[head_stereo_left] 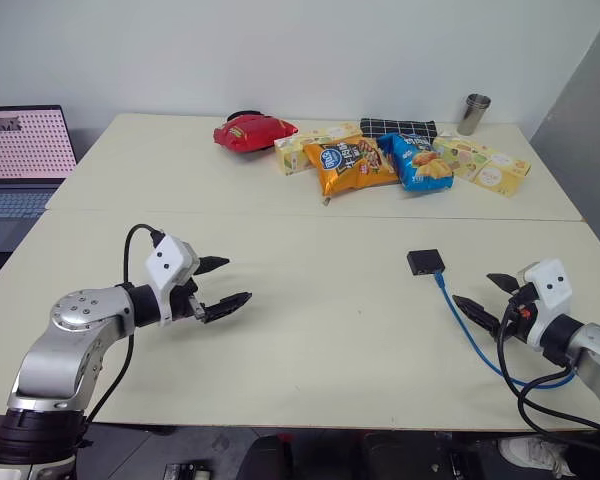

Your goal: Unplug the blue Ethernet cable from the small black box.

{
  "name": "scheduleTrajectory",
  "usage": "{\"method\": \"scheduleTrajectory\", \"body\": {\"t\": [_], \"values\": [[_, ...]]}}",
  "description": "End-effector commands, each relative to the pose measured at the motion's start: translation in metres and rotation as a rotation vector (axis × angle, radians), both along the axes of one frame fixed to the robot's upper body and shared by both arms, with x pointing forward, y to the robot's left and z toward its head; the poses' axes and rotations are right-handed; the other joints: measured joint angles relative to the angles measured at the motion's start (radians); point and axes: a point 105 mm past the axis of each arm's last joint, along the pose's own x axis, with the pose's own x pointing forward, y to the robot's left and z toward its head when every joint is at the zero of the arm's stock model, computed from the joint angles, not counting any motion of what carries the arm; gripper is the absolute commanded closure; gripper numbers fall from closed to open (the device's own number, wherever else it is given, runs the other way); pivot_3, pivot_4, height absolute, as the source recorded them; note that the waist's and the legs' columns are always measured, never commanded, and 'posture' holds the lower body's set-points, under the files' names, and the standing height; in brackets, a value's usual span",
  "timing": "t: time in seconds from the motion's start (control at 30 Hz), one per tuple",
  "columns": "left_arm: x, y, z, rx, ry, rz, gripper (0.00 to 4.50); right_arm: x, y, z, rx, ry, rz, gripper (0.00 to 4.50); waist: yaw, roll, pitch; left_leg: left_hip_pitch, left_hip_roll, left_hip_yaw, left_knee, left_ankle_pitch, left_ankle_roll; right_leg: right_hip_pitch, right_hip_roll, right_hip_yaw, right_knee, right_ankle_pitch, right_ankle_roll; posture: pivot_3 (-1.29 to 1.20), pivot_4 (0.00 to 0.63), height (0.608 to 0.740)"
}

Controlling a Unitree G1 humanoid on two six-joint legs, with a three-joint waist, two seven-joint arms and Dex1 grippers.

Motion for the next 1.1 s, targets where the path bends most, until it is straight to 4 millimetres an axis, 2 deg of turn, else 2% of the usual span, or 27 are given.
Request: {"method": "scheduleTrajectory", "body": {"t": [0.03,0.1,0.2,0.3,0.47,0.57,0.8,0.93,1.1], "values": [[-0.002,-0.016,0.012,0.015,-0.035,-0.066,0.00,0.000,0.010,0.004,0.010,-0.035,0.003,0.07,0.000,0.000,0.000,0.000,0.000,0.000,0.000,0.000,0.000,0.000,0.000,0.000,0.000,0.000,0.000,0.00,0.150,0.740],[-0.007,-0.027,0.015,-0.005,-0.032,-0.134,0.00,0.003,0.012,0.002,0.008,-0.044,-0.019,0.07,0.000,0.000,0.000,0.000,0.000,0.000,0.000,0.000,0.000,0.000,0.000,0.000,0.000,0.000,0.000,0.00,0.150,0.740],[-0.015,-0.054,0.027,-0.117,-0.015,-0.255,0.00,0.014,0.011,-0.006,0.008,-0.060,-0.117,0.07,0.000,0.000,0.000,0.000,0.000,0.000,0.000,0.000,0.000,0.000,0.000,0.000,0.000,0.000,0.000,0.00,0.150,0.740],[-0.019,-0.077,0.029,-0.125,0.004,-0.353,0.00,0.023,0.019,-0.016,0.012,-0.061,-0.138,0.07,0.001,0.000,0.000,0.000,0.000,0.000,0.001,0.000,0.000,0.000,0.000,0.000,0.000,0.000,0.000,0.00,0.150,0.740],[-0.017,-0.090,0.035,-0.125,0.003,-0.415,0.00,0.044,0.017,-0.028,0.002,-0.070,-0.254,0.07,-0.001,0.001,0.000,0.000,0.000,0.001,0.001,0.000,0.000,-0.001,0.001,0.001,0.001,0.000,0.000,0.00,0.150,0.740],[-0.016,-0.092,0.035,-0.117,0.001,-0.427,0.00,0.049,0.015,-0.033,-0.004,-0.062,-0.312,0.07,-0.001,0.002,0.000,0.000,0.000,0.001,0.001,0.000,-0.001,-0.001,0.001,0.001,0.001,0.000,0.000,0.00,0.150,0.740],[-0.013,-0.090,0.033,-0.114,0.004,-0.422,0.00,0.047,0.030,-0.037,0.015,-0.032,-0.291,1.34,0.000,0.002,0.000,0.000,0.000,0.000,0.001,0.000,-0.001,-0.001,0.001,0.001,0.001,0.000,0.000,0.00,0.150,0.740],[-0.011,-0.090,0.031,-0.119,0.009,-0.412,0.00,0.047,0.038,-0.036,0.002,-0.030,-0.265,2.30,-0.001,0.002,0.000,0.000,0.000,0.000,0.001,0.000,-0.001,-0.001,0.001,0.001,0.001,0.000,0.000,0.00,0.150,0.740],[-0.008,-0.089,0.028,-0.123,0.016,-0.394,0.00,0.050,0.037,-0.032,-0.025,-0.036,-0.247,3.34,-0.001,0.002,0.000,0.000,0.000,0.000,0.001,0.000,-0.001,-0.001,0.001,0.001,0.001,0.000,0.000,0.00,0.150,0.740]]}}
